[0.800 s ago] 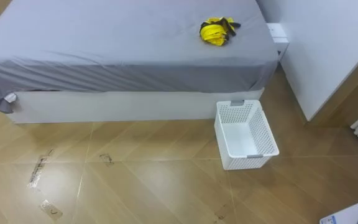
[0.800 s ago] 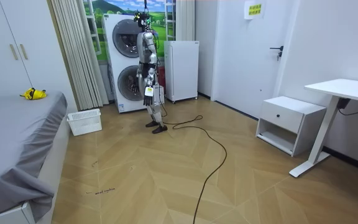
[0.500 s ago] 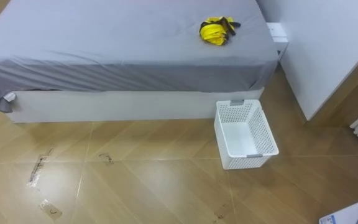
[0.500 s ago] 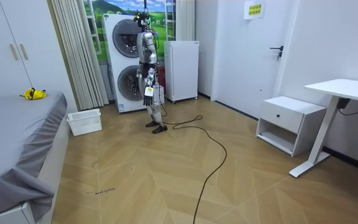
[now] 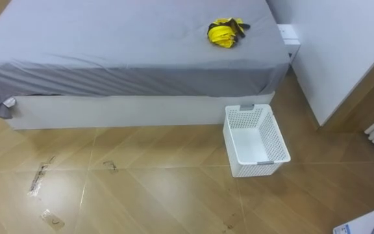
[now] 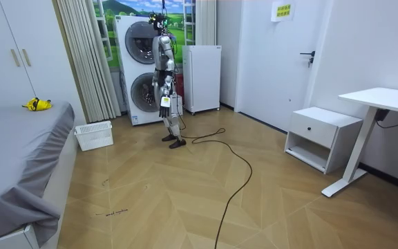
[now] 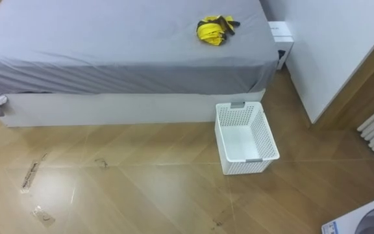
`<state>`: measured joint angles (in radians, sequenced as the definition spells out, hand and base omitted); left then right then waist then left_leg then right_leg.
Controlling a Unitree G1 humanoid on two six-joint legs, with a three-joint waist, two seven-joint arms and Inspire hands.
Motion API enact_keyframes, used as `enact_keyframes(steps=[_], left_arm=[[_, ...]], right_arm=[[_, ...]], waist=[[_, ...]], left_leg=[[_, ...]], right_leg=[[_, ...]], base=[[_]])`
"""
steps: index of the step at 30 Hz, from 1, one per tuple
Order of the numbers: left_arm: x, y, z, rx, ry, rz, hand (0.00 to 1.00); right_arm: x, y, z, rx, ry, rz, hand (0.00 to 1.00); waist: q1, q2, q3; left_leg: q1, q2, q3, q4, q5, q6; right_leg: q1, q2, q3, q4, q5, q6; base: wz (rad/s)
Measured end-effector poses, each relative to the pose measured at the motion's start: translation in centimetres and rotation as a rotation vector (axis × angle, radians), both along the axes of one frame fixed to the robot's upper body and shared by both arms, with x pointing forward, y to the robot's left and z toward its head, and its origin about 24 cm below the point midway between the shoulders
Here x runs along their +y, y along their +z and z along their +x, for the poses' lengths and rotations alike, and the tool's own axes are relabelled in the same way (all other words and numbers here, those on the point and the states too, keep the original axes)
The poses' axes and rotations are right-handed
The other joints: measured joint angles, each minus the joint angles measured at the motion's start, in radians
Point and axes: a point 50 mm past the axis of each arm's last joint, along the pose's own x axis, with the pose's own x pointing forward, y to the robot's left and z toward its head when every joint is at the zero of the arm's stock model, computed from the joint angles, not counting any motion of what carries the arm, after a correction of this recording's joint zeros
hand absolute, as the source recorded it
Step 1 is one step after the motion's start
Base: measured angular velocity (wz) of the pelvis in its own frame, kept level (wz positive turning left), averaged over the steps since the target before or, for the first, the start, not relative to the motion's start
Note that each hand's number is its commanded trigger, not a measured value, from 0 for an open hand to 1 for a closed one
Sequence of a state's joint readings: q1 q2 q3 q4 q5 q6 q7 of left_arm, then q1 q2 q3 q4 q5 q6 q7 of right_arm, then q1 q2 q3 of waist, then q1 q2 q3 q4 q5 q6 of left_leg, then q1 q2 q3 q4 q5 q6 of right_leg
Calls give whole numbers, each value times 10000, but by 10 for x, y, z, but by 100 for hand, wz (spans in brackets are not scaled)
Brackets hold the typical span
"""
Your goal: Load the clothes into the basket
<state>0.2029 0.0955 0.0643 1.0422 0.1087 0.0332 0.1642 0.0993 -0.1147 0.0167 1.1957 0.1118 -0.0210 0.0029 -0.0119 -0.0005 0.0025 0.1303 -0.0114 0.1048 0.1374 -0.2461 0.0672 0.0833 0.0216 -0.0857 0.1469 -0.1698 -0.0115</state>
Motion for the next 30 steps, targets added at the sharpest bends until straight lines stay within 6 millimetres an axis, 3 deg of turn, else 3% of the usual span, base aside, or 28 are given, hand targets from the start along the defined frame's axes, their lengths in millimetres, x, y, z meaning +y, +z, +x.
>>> enact_keyframes(steps=[3, 6, 9, 10, 11, 13, 15, 16, 18, 19, 20, 21, 22, 23, 24, 25, 26, 27, 28, 29, 30], left_arm=[[2, 0, -4, 33, 335, -50, 0], [5, 0, -5, -21, 699, -132, 0], [11, 2, -4, -203, 1276, -214, 0], [13, 2, -5, -237, 1421, -202, 0], [11, 2, -7, -262, 1612, -288, 0], [7, 0, -11, -225, 1885, -497, 0], [7, 0, -14, -222, 2048, -560, 0], [8, 0, -18, -184, 2138, -520, 0], [7, 0, -29, 48, 2223, -503, 0], [7, -1, -33, 194, 2294, -528, 0], [4, -1, -31, 86, 2330, -604, 0], [3, -1, -27, -82, 2336, -645, 0], [2, -1, -21, -328, 2280, -672, 0], [2, -2, -14, -471, 2216, -669, 0], [4, -1, -13, -540, 2233, -640, 0], [7, 0, -10, -727, 2327, -564, 0], [9, 1, -5, -956, 2408, -469, 0], [9, 1, -3, -1057, 2402, -412, 0], [9, 2, 4, -1289, 2248, -337, 0], [9, 4, 11, -1543, 2109, -307, 0], [9, 4, 14, -1618, 2031, -273, 0]], right_arm=[[0, 0, 1, -47, -53, 25, 0], [1, 0, 0, 9, 70, 124, 0], [0, 0, 1, -64, 28, 229, 0], [-1, 0, 0, -50, -12, 220, 0], [-2, 0, 0, -20, -51, 184, 0], [-5, 1, -2, 27, -184, 132, 0], [-6, 1, -3, 133, -155, 108, 0], [-5, 0, -3, 186, -125, 137, 0], [-4, 0, -4, 333, 77, 87, 0], [-3, 0, -5, 409, 233, -12, 0], [-5, 0, -5, 425, 211, -139, 0], [-5, 0, -4, 402, 191, -208, 0], [-5, 0, -3, 354, 187, -253, 0], [-6, 1, -3, 323, 67, -273, 0], [-6, 1, -1, 238, 43, -278, 0], [-4, 1, 2, 103, 19, -329, 0], [-3, 2, 5, -57, 3, -448, 0], [-3, 2, 7, -134, 8, -493, 0], [-4, 4, 11, -313, -2, -584, 0], [-3, 8, 22, -820, 76, -653, 0], [-3, 10, 31, -1183, 112, -655, 0]], waist=[[23, 1, 0], [94, -59, -7], [128, -129, 12], [141, -192, 69], [159, -192, 61], [143, -269, 43], [231, -270, 69], [351, -253, 65], [552, -275, 84], [506, -412, 72], [448, -507, 6], [439, -566, -36], [429, -854, -51], [428, -840, -23], [447, -813, -15], [478, -801, -2], [487, -725, 39], [486, -689, 34], [496, -565, -6], [529, -433, 5], [606, -363, 44]], left_leg=[[-185, 106, 12, 537, -275, -78], [-540, 219, 77, 1500, -603, -284], [-1424, 288, 455, 3523, -628, -378], [-2266, 399, 459, 5080, -416, -501], [-2856, 312, 327, 5632, -456, -420], [-3715, 88, 307, 4561, -393, -467], [-4469, -47, 305, 2781, 227, -684], [-4841, 71, 288, 1680, 888, -765], [-5102, 304, 347, 967, 1797, -721], [-5157, 255, 536, 1100, 2449, -587], [-5349, 67, 774, 1507, 2869, -247], [-5431, -45, 907, 1835, 2877, -80], [-5617, -337, 1093, 2573, 2193, 82], [-5698, -396, 1186, 3304, 1577, 187], [-5622, -394, 1244, 3534, 1240, 207], [-5242, -439, 1414, 3718, 774, 283], [-4677, -559, 1459, 3620, 447, 336], [-4363, -595, 1509, 3460, 320, 376], [-3618, -688, 1498, 2965, 125, 441], [-3015, -719, 1355, 2517, -25, 455], [-2715, -701, 1290, 2302, -84, 442]], right_leg=[[-13, 60, -152, 99, -93, -94], [-257, 100, -245, 630, -491, -208], [-303, -32, -84, 911, -911, -430], [-183, -24, 72, 989, -1006, -531], [-32, -150, 140, 1044, -1122, -546], [77, -322, 409, 1095, -1343, -532], [214, -419, 600, 1095, -1580, -482], [322, -427, 737, 1109, -1774, -462], [590, -622, 949, 1095, -2095, -385], [822, -870, 1044, 1010, -2363, -248], [962, -1167, 1069, 897, -2565, -62], [974, -1344, 1083, 897, -2661, 143], [1102, -1666, 992, 974, -2758, 313], [1093, -1857, 806, 1421, -2655, 496], [1051, -1930, 719, 1832, -2569, 639], [793, -2131, 605, 3033, -2270, 939], [377, -2299, 485, 4522, -1493, 948], [193, -2353, 469, 5192, -919, 959], [-261, -2400, 447, 6487, 617, 804], [-943, -2345, 406, 7692, 728, 609], [-1340, -2195, 371, 8125, 298, 456]], base=[[-5], [-5], [11], [16], [14], [14], [-3], [-49], [-64], [-34], [-21], [-4], [-8], [-10], [-23], [-20], [-15], [0], [4], [0], [-14]])
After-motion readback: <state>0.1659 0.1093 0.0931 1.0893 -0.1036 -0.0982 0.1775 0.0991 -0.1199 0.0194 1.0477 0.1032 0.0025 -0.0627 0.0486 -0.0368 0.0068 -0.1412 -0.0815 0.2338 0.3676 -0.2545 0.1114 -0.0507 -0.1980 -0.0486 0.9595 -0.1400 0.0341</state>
